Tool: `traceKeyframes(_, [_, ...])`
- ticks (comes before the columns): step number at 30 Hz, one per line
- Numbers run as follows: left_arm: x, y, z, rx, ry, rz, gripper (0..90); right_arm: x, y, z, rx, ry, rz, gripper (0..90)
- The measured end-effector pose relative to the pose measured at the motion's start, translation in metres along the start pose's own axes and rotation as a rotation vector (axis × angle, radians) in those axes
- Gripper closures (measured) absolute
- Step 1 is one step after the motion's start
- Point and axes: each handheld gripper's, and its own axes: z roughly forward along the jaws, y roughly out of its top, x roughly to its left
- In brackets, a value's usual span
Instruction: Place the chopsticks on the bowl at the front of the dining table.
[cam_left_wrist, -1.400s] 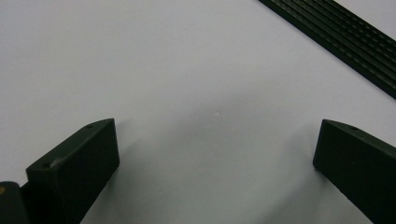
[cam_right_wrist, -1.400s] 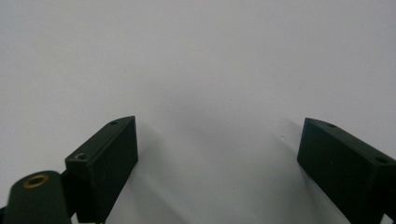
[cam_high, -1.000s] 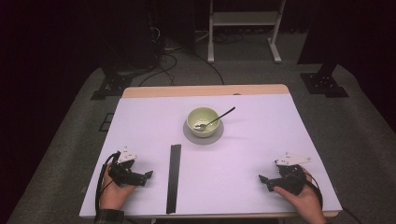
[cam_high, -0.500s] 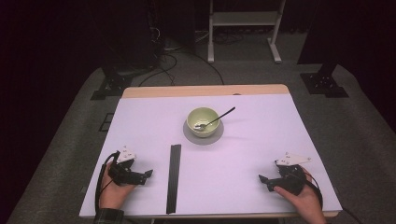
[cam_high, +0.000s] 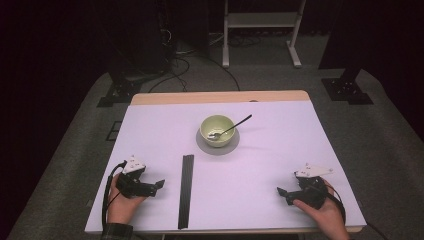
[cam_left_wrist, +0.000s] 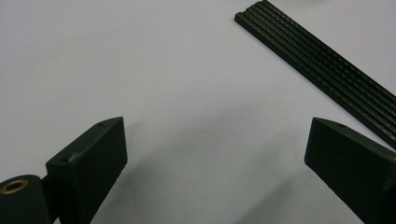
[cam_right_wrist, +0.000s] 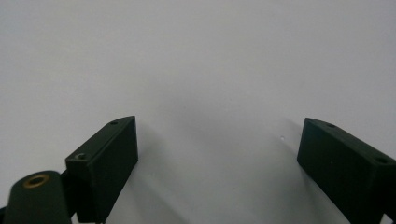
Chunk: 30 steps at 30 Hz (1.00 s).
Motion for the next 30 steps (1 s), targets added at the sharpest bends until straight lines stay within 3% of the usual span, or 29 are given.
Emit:
traceKeyframes(7, [-0.002,0.002,0.000,-0.008,-0.014,-0.015,5.2,0.000,0.000,0.000,0.000,0.000,-0.001,10.6])
traceKeyframes(15, [-0.010,0.012,0.003,-0.010,-0.022,0.011,5.2,0.000,0.000,0.000,0.001,0.000,-0.001,10.7])
traceKeyframes(24, [-0.011,0.019,0.006,-0.026,-0.035,-0.004,5.2,0.000,0.000,0.000,0.002,0.000,-0.001,10.6])
traceKeyframes(30, [-0.012,0.027,0.007,-0.020,-0.030,0.013,5.1,0.000,0.000,0.000,0.001,0.000,-0.001,10.6])
